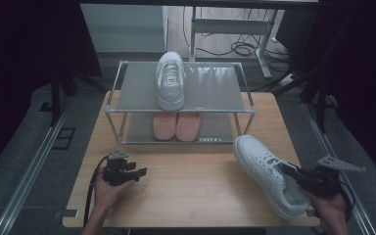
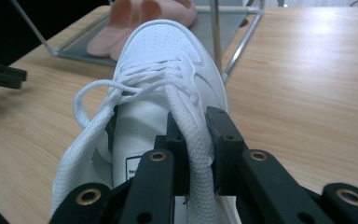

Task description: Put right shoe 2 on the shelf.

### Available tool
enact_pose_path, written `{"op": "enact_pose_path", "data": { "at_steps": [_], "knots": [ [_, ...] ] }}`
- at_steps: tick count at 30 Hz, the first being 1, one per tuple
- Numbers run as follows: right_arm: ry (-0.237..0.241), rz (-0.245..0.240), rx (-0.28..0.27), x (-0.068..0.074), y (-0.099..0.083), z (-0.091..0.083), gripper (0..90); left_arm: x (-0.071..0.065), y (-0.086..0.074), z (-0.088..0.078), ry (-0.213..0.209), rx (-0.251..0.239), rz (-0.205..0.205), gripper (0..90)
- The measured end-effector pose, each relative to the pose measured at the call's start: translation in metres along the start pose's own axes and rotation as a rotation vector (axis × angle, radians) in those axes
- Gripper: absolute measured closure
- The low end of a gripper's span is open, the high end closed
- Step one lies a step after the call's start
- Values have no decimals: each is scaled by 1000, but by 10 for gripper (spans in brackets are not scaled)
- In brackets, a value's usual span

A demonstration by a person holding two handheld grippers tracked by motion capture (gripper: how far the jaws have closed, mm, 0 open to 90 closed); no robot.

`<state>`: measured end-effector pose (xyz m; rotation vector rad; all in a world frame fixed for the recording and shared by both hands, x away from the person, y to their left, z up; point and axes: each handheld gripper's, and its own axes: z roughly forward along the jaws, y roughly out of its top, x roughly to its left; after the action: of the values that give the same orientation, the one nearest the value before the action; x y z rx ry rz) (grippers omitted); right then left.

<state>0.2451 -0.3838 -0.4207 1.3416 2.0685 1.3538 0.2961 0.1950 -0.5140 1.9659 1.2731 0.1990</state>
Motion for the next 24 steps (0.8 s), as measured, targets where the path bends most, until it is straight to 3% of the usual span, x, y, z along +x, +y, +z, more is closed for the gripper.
{"op": "enact_pose_path", "data": {
  "at_steps": [24],
  "knots": [
    [86, -4, -52, 23, 20, 25, 814, 1, 0, -1, 6, 0, 3, 427]
  ]
}}
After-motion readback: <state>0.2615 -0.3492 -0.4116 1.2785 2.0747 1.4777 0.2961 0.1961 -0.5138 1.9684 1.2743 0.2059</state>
